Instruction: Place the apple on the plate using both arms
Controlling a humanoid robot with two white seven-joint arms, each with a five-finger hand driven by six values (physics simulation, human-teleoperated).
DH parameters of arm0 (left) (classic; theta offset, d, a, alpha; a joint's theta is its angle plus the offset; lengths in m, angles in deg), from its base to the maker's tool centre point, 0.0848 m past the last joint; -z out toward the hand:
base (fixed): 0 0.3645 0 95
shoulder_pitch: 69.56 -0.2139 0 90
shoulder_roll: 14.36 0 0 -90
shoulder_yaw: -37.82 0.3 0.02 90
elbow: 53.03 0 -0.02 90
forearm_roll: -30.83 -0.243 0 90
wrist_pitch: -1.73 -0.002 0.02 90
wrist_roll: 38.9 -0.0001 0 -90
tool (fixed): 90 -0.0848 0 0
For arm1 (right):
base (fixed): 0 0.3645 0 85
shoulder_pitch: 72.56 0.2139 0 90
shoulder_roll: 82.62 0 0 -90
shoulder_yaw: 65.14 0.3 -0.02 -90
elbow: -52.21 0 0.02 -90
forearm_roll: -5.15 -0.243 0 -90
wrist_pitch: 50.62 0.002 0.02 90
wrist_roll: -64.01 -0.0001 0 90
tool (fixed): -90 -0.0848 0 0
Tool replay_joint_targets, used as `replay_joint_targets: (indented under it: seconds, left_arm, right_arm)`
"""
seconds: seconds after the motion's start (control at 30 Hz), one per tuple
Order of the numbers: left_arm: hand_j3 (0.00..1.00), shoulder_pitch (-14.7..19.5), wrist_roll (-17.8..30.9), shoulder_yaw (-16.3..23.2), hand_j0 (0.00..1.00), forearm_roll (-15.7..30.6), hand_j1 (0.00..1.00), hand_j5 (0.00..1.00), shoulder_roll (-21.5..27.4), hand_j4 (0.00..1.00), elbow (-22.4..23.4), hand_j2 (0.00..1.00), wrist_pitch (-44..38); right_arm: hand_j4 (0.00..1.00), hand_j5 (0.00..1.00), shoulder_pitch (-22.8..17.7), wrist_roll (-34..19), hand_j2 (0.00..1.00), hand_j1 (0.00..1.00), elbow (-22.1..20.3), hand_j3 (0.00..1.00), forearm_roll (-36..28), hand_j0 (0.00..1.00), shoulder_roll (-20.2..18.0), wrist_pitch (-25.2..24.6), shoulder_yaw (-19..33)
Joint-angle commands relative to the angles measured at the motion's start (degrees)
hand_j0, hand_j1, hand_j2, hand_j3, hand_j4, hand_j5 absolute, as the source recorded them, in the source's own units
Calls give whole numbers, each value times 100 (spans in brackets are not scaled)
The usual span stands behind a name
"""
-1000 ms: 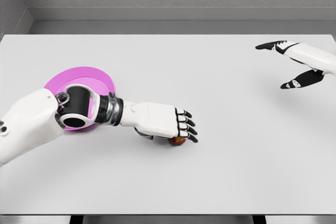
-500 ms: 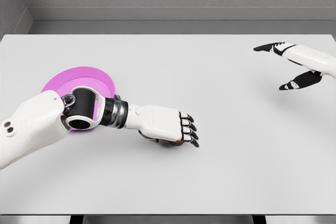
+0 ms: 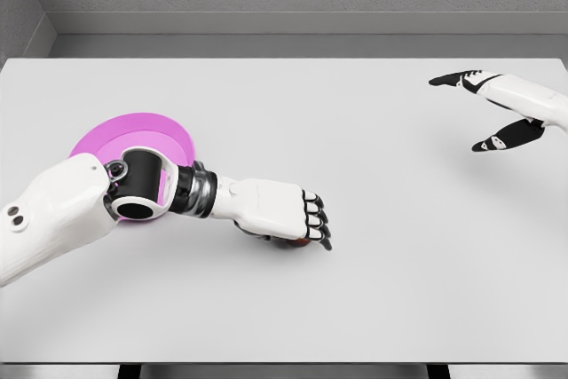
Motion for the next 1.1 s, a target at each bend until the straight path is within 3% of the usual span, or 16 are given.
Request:
replay_joint_targets:
  seconds: [0.0,0.17,0.57,0.8,1.07]
  left_arm:
    - [87,0,-3,-4,87,13,87,87,1,87,3,87,-11]
    - [87,0,-3,5,87,-110,87,87,-210,87,214,87,-11]
    - [86,-9,-3,5,86,-110,86,86,-210,86,205,86,-11]
    - [79,-9,-3,5,79,-110,79,79,-201,79,205,79,-11]
    - [64,0,6,5,64,-110,64,64,-166,64,205,64,-11]
  right_arm:
    - [100,100,0,3,100,100,-10,100,-44,100,-9,-16,2]
    - [100,100,0,3,100,100,-11,100,-44,100,-9,-16,2]
    - [100,100,0,3,100,100,-11,100,-44,100,0,-16,2]
    - [100,100,9,3,100,100,-11,100,-44,100,-26,-16,2]
    - [100,100,26,3,100,100,-37,100,-44,100,-26,-16,2]
